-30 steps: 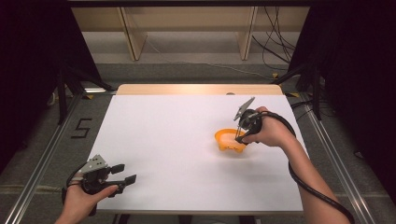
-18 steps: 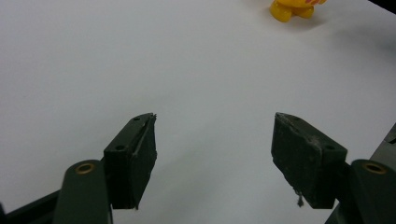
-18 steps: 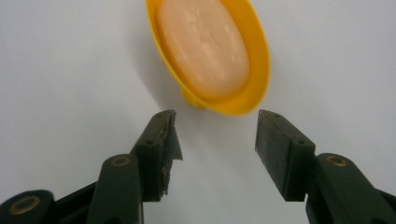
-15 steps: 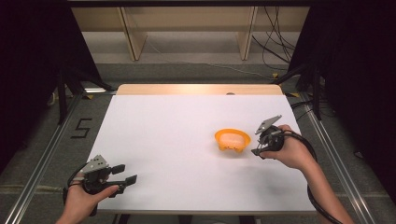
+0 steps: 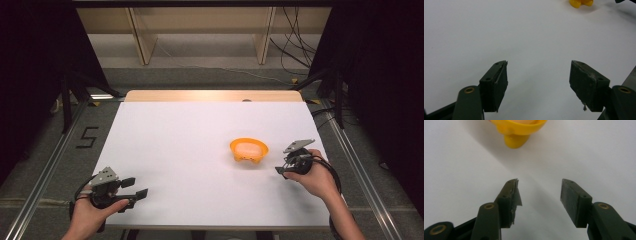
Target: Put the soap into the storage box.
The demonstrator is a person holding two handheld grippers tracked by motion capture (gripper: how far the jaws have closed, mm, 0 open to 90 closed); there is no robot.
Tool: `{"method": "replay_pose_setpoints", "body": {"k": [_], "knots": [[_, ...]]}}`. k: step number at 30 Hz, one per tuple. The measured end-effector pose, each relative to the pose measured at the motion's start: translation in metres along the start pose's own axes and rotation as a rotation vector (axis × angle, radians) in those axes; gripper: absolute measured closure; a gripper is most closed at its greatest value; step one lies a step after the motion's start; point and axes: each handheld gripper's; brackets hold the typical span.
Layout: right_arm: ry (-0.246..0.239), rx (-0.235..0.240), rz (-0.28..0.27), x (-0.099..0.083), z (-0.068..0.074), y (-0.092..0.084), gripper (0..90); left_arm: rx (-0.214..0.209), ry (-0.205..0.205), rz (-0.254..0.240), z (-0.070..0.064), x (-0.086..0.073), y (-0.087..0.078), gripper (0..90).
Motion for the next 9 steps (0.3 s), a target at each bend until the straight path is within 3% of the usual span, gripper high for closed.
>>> {"method": "replay_pose_setpoints", "body": {"k": [1, 4, 5, 9], "knots": [[0.019, 0.000, 0.018, -0.002, 0.000, -0.001, 48.1, -0.003, 0.002, 0.004, 0.000, 0.000, 0.000, 30.6], [0.069, -0.019, -0.009, -0.006, 0.000, -0.001, 48.0, -0.004, 0.015, 0.014, 0.000, 0.000, 0.000, 30.6], [0.057, -0.046, -0.054, -0.009, -0.002, 0.001, 47.8, -0.006, 0.019, 0.014, 0.000, 0.001, 0.000, 30.6], [0.067, -0.048, -0.060, -0.012, -0.002, 0.003, 47.4, 0.001, 0.016, 0.002, 0.001, 0.000, 0.000, 30.6]]}}
Point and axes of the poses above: each handheld gripper's, and its own axes: y roughly forward along the jaws, x roughly out of its top, z roughly to its left, and after that the axes turned 13 degrees about y, right-handed
